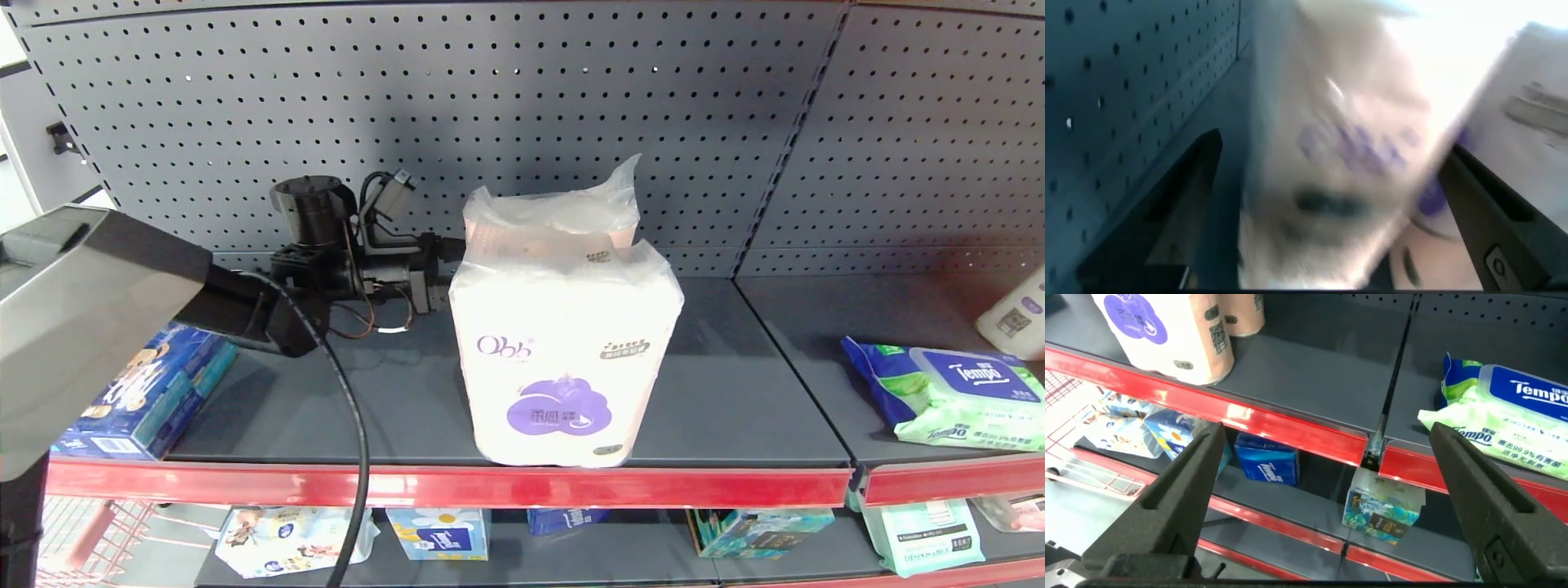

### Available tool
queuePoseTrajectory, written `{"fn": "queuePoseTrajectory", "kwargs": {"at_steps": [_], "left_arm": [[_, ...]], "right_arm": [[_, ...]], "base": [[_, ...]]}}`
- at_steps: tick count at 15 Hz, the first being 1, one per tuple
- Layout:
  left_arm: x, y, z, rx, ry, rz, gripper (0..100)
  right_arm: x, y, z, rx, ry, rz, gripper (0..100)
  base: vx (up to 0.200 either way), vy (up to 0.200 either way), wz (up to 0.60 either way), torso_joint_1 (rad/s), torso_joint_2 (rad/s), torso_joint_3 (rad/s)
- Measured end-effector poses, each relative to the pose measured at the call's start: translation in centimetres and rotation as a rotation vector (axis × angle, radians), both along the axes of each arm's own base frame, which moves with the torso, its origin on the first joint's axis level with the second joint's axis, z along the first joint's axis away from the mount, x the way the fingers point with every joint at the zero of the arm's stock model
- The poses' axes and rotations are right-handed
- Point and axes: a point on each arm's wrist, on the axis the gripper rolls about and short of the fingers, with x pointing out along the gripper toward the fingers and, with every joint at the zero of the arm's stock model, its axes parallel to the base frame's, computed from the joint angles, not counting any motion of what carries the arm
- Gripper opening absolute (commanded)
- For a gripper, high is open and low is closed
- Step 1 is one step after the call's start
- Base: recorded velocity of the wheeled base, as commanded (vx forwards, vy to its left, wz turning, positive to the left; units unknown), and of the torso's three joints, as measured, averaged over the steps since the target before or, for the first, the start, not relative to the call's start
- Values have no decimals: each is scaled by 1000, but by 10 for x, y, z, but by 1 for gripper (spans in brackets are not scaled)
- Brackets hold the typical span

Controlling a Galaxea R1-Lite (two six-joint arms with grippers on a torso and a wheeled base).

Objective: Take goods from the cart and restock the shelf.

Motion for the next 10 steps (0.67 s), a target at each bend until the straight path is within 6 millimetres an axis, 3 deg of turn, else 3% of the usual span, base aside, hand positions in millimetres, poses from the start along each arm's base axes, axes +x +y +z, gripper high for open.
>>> {"fn": "queuePoseTrajectory", "kwargs": {"at_steps": [6,10], "left_arm": [[-22,36,6,0,1,72,100],[-51,61,6,11,54,156,100]], "right_arm": [[0,0,-1,0,1,0,100],[2,0,-2,-2,14,-4,100]], "base": [[0,0,0,0,0,0],[0,0,0,0,0,0]]}}
